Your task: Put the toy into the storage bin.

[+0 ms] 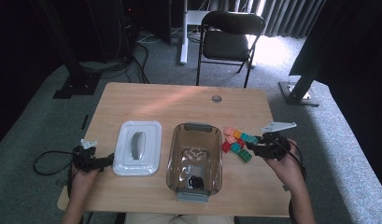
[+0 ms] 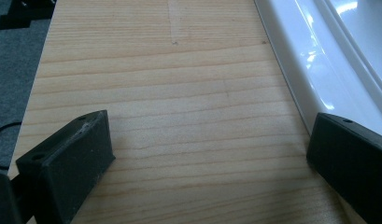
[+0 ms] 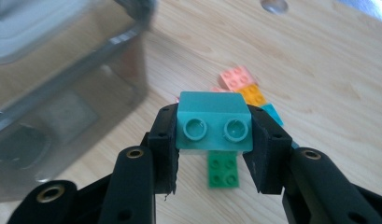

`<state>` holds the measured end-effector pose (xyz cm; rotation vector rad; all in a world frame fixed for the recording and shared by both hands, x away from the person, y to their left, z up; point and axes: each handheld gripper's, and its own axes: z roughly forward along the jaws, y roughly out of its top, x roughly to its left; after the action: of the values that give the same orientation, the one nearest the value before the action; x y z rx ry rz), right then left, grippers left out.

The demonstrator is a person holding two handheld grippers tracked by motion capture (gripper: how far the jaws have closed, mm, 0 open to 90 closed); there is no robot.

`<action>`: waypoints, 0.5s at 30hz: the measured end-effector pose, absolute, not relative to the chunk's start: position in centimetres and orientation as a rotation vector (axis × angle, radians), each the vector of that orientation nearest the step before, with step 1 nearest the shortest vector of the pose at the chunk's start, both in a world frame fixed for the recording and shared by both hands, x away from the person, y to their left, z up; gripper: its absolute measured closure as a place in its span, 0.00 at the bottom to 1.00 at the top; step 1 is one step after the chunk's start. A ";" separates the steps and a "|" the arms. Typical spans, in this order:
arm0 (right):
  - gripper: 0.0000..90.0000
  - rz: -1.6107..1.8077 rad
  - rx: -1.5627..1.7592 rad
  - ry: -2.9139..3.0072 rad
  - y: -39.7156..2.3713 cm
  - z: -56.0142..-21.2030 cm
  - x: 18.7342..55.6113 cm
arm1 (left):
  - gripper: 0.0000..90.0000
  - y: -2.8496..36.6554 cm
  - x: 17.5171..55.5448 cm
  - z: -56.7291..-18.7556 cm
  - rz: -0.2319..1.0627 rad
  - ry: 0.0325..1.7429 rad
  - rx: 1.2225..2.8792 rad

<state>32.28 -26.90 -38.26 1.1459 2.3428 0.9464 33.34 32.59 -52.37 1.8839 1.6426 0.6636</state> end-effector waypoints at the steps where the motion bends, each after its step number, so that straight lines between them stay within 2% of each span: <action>1: 0.65 0.961 1.094 2.357 -26.1 -37.4 31.8 | 0.01 32.6 33.3 -52.4 0.664 1.643 1.883; 15: 0.65 1.045 0.894 2.444 -23.1 -34.6 30.4 | 0.01 32.6 33.3 -52.4 0.664 1.643 1.883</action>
<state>30.40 -23.13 -34.62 0.8942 2.4445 1.0455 33.33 32.58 -52.37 1.8832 1.6434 0.6641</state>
